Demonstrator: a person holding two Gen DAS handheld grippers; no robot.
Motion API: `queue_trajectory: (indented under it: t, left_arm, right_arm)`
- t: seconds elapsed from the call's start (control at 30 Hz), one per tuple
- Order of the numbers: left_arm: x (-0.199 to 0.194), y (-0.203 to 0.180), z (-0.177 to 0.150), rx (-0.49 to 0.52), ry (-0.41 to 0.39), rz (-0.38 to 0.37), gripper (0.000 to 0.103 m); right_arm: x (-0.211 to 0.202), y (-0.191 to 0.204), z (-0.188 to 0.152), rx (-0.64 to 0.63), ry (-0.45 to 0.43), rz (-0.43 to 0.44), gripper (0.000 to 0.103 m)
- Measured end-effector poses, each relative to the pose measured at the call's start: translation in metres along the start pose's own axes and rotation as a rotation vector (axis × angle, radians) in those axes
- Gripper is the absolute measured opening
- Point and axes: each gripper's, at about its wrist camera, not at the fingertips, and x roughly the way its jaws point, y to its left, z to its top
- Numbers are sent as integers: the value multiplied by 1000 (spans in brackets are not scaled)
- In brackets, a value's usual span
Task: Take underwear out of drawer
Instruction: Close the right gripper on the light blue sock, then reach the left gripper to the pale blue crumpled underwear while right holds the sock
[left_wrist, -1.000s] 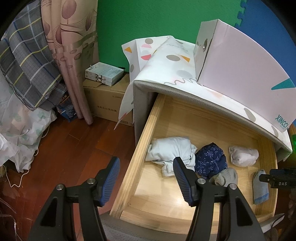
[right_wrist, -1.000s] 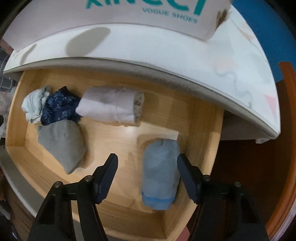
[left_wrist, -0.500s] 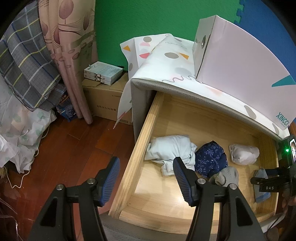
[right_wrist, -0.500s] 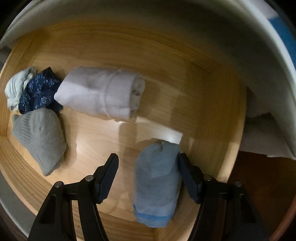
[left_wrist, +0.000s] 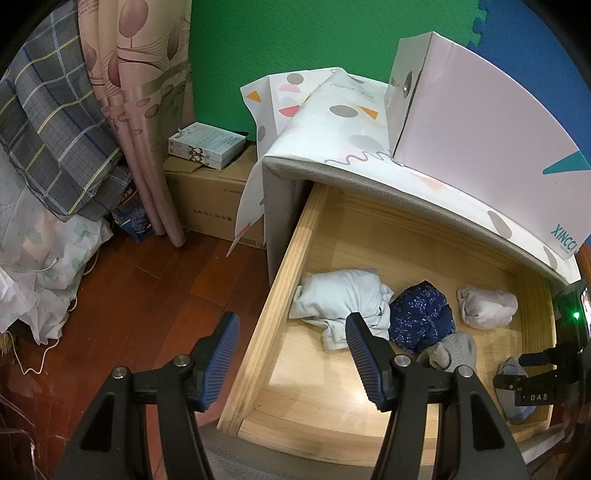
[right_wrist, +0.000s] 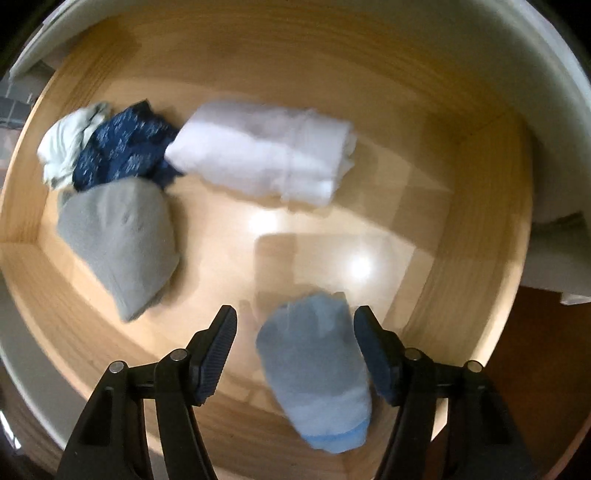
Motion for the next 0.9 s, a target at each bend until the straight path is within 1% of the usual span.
queue_trajectory:
  t: [0.07, 0.17, 0.2, 0.33, 0.47, 0.5, 0.57, 0.63, 0.67, 0.7, 0.77, 0.83, 0.9]
  left_arm:
    - [0, -1, 0, 0, 2, -3, 61]
    - [-1, -2, 0, 7, 0, -1, 61]
    - [-1, -2, 0, 7, 1, -1, 61]
    - [1, 0, 1, 1, 6, -2, 61]
    - [1, 0, 1, 2, 5, -1, 61]
    - [1, 0, 1, 1, 5, -1, 61]
    - [1, -1, 1, 2, 6, -2, 61]
    - [1, -1, 1, 2, 4, -2, 61]
    - [1, -1, 1, 2, 4, -3, 61]
    - [1, 0, 1, 2, 4, -1, 61]
    - [2, -1, 1, 0, 7, -4, 61]
    - [1, -1, 1, 0, 7, -3, 61]
    - [1, -1, 1, 2, 8, -3, 61]
  right_arm:
    - [2, 5, -2, -26, 10, -18, 66]
    - [9, 4, -11, -24, 39, -15, 67]
    - [10, 6, -12, -31, 42, -26, 67]
    - [16, 20, -17, -72, 59, -65, 69]
    - [23, 41, -22, -103, 75, -90, 70]
    - [23, 39, -24, -110, 78, -95, 70]
    - [26, 50, -30, -132, 85, -110, 70]
    - [31, 61, -36, -148, 92, -130, 64]
    - [32, 63, -37, -146, 94, -124, 62]
    - [32, 65, -38, -131, 97, -106, 56]
    - [30, 62, -40, -98, 108, -68, 54]
    - [30, 66, -43, -75, 111, -61, 52]
    - [30, 67, -43, -40, 117, -47, 51]
